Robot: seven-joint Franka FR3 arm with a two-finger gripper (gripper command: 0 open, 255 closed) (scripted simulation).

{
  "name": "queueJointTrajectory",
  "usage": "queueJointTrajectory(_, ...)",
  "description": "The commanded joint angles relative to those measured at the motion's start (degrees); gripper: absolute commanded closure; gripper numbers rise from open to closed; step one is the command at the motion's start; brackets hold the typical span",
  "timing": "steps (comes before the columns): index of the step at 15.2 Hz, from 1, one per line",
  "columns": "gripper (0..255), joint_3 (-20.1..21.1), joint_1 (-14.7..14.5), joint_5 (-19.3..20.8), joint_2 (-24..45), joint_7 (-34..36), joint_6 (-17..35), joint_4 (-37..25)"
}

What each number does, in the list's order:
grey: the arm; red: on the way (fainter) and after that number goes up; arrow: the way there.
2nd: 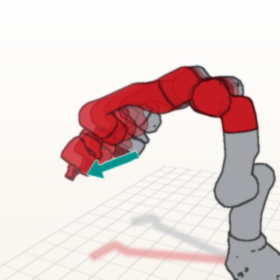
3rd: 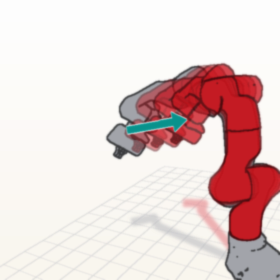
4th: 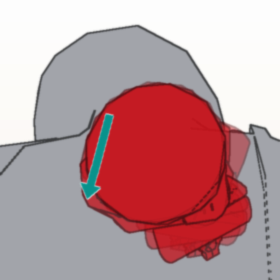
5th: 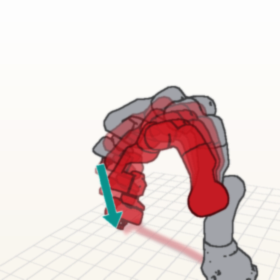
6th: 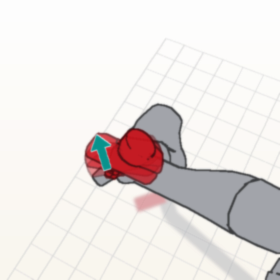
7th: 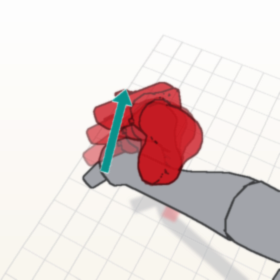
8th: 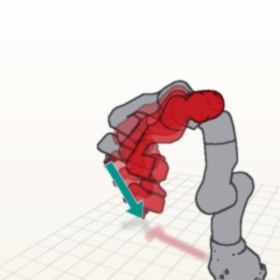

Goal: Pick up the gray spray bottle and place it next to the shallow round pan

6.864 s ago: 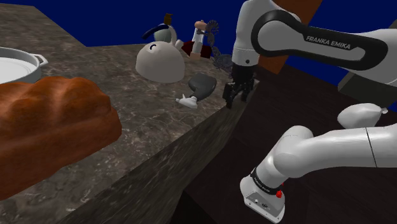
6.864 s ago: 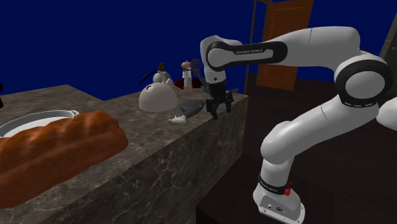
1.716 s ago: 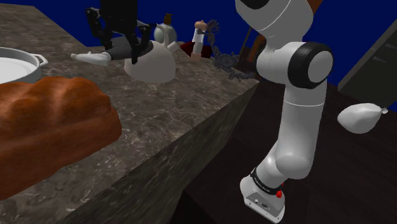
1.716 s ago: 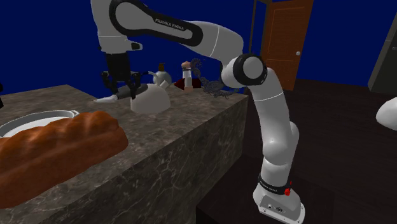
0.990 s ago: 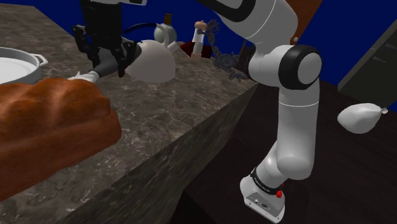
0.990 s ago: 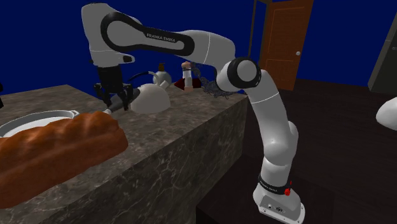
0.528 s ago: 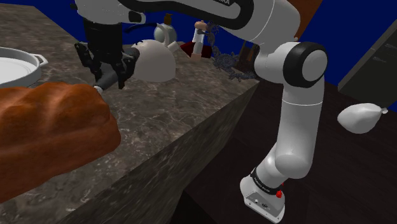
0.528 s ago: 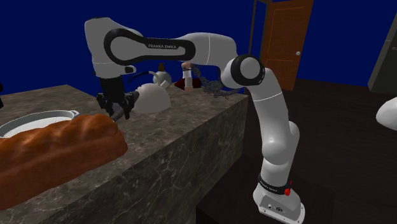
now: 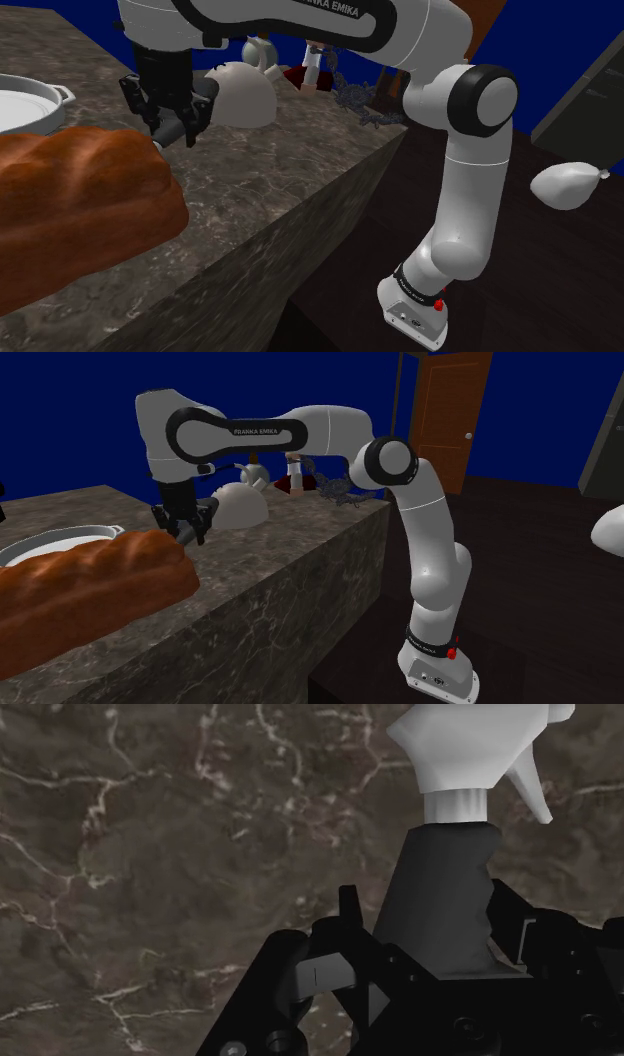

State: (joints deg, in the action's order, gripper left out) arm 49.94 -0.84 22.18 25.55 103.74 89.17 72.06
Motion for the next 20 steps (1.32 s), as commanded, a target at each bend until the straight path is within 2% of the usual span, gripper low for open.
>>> queueJointTrajectory(1,255,-0.1,-0.02,0.02,0.27,0.0,-0.13,0.12)
queueJointTrajectory(2,255,-0.09,-0.02,0.02,0.27,0.0,-0.13,0.12)
queueJointTrajectory(3,0,-0.09,-0.02,0.02,0.27,0.02,-0.11,0.14)
queueJointTrajectory(8,0,-0.09,-0.02,0.02,0.27,0.0,-0.13,0.12)
queueJointTrajectory(12,0,-0.96,-5.53,2.45,3.49,-0.48,-9.65,-12.83)
queueJointTrajectory(20,0,-1.05,-5.58,2.41,3.47,-0.5,-9.64,-12.84)
